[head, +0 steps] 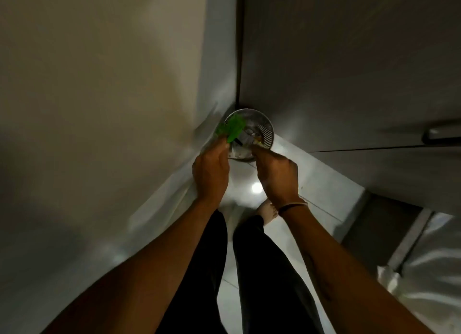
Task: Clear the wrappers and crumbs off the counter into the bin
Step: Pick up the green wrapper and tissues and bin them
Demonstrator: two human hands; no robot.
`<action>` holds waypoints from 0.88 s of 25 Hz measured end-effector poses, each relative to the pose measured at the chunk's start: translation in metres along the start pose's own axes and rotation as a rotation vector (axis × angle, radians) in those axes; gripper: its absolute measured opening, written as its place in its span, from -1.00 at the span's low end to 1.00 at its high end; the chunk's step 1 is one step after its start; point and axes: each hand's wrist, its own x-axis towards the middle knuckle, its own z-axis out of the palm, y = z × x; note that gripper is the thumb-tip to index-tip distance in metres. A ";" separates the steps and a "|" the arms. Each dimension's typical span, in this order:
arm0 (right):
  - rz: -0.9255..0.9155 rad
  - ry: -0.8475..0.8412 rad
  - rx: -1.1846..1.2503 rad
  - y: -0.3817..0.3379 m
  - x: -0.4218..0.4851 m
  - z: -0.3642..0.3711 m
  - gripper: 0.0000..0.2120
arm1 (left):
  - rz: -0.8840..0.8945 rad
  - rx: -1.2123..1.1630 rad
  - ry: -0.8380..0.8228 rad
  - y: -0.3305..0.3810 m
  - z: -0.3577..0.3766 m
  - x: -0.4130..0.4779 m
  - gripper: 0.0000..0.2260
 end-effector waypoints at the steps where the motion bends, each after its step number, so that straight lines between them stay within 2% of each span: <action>1: 0.003 -0.023 -0.033 0.010 0.014 0.026 -0.61 | -0.004 -0.003 0.017 -0.015 0.023 0.014 -0.78; 3: 0.020 -0.042 -0.049 0.031 0.039 0.072 -0.63 | -0.012 -0.023 0.008 -0.040 0.064 0.040 -0.78; 5: -0.016 -0.033 -0.063 0.047 0.063 0.112 -0.69 | 0.039 0.017 -0.077 -0.067 0.101 0.067 -0.72; 8: -0.160 -0.108 -0.152 0.074 0.088 0.165 -0.73 | 0.227 0.230 -0.385 -0.107 0.144 0.098 -0.70; 10: -0.190 -0.237 -0.246 0.090 0.093 0.179 -0.62 | 0.314 0.357 -0.594 -0.122 0.153 0.104 -0.65; 13: -0.162 -0.255 -0.241 0.098 0.078 0.160 -0.54 | 0.260 0.354 -0.600 -0.122 0.141 0.103 -0.49; 15: -0.078 -0.177 -0.152 0.093 0.055 0.132 -0.52 | 0.222 0.366 -0.589 -0.111 0.122 0.093 -0.44; 18: -0.021 -0.268 -0.122 0.077 0.023 0.086 -0.38 | 0.327 0.410 -0.559 -0.091 0.084 0.068 -0.40; 22: 0.076 -0.158 -0.045 0.039 0.002 0.018 -0.35 | 0.371 0.488 -0.497 -0.040 0.027 0.035 -0.33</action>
